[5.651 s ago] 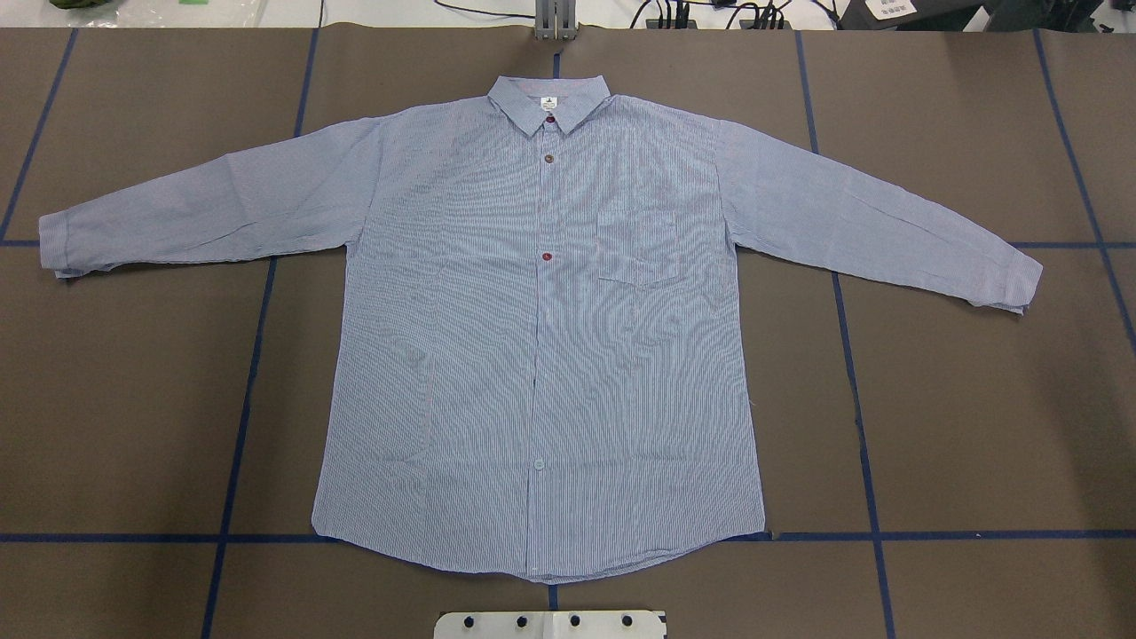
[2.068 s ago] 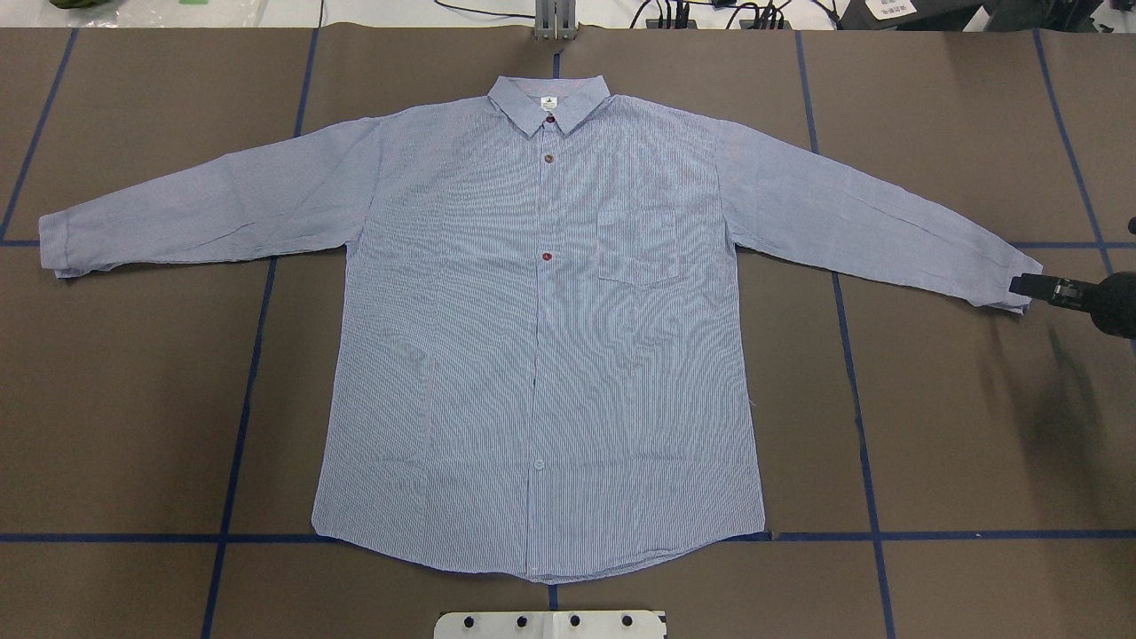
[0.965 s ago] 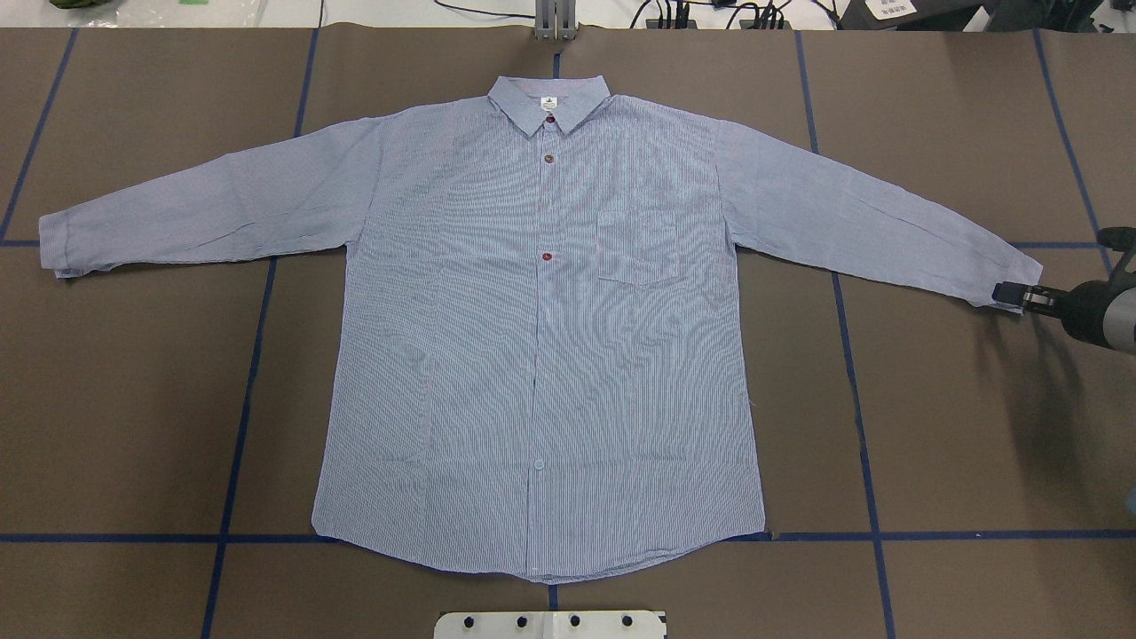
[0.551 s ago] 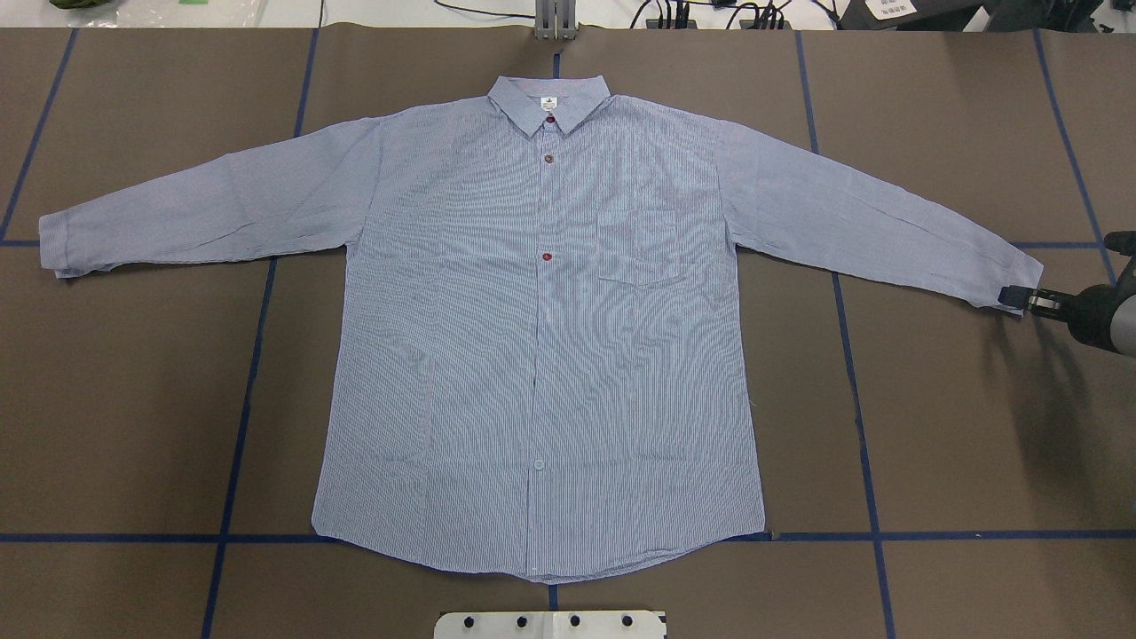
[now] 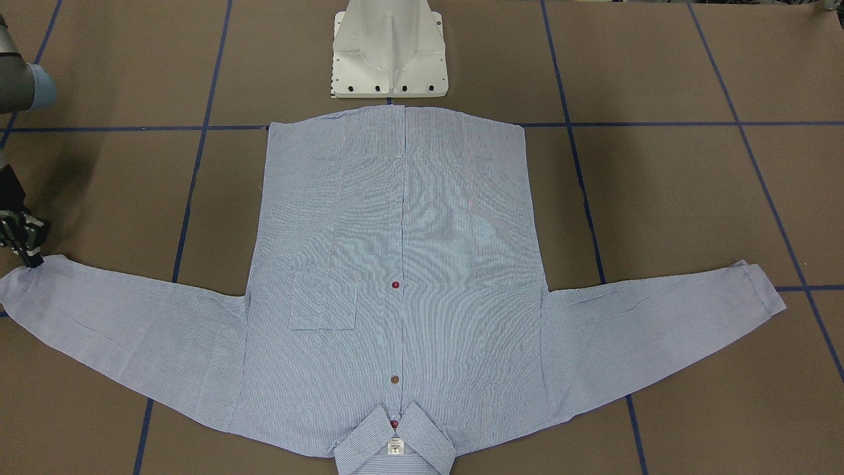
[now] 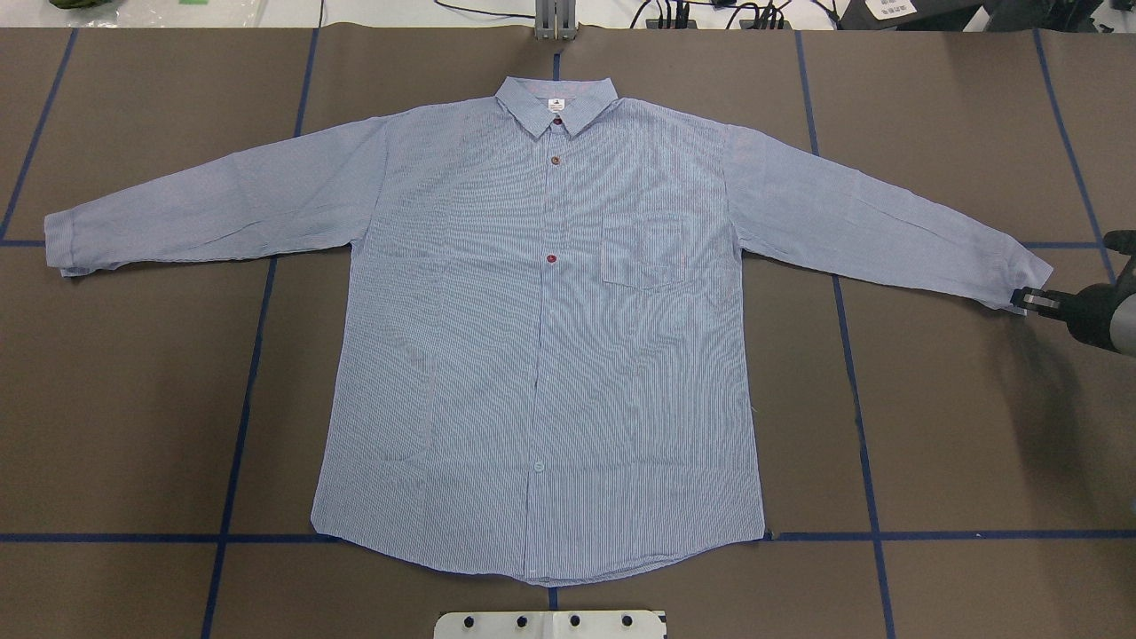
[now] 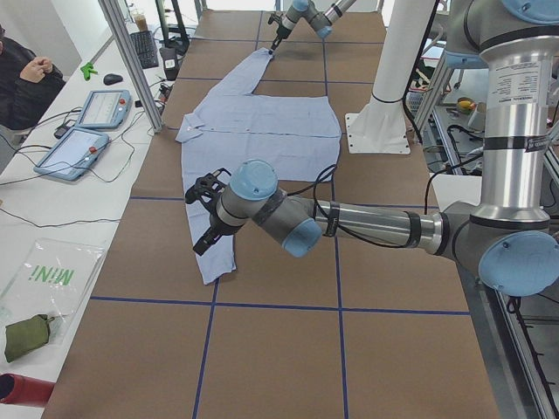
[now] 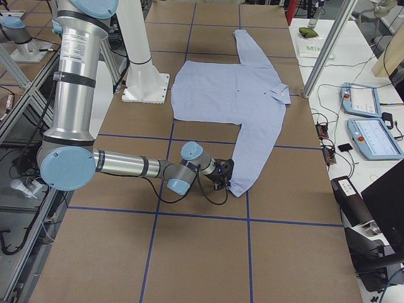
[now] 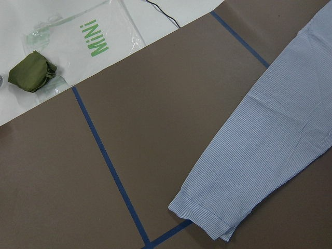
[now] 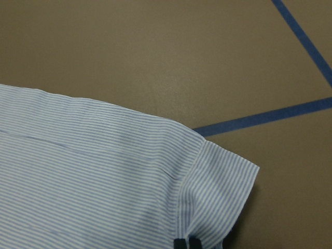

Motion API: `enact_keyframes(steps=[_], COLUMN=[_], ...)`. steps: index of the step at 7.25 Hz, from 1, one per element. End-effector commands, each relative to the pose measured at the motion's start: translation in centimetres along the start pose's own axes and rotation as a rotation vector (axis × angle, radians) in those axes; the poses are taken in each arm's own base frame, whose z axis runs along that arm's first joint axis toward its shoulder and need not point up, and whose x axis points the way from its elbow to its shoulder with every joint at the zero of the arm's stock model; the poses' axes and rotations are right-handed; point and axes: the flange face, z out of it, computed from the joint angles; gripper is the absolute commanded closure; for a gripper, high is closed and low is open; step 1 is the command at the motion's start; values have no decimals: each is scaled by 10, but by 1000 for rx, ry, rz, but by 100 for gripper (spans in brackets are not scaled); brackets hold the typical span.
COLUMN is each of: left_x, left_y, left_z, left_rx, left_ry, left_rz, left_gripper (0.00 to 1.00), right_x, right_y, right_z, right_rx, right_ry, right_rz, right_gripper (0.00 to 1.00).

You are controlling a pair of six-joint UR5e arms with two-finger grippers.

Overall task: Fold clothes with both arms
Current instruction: 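Lower the right gripper to the cuff of the sleeve nearest it and grasp, then carry the sleeve cuff with the right gripper across toward the collar and release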

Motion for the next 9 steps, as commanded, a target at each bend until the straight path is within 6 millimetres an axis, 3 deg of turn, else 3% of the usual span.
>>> enact_keyframes(steps=[1, 2, 3, 4, 5, 6, 7, 9], left_x=[0, 0, 0, 0, 1, 1, 1, 1], left_y=[0, 0, 0, 0, -1, -1, -1, -2], left_z=[0, 0, 0, 0, -1, -1, -1, -1], left_rx=[1, 1, 1, 1, 4, 4, 3, 4], left_ry=[0, 0, 0, 0, 0, 0, 0, 0], left_rz=[1, 1, 1, 1, 4, 4, 3, 3], left_gripper=[0, 0, 0, 0, 0, 0, 0, 0], right_x=[-43, -75, -129, -193, -273, -368, -444, -545], right_y=[-12, -27, -47, -70, -82, -73, -47, -15], right_z=[-21, -28, -34, -37, -40, -34, -18, -19], right_rx=[14, 19, 34, 74, 102, 115, 150, 207], right_ry=[-73, -87, -121, -207, -316, -417, -452, -467], right_rz=[-9, -5, -8, -17, -38, -64, -63, -26], right_gripper=[100, 100, 100, 100, 100, 100, 100, 100])
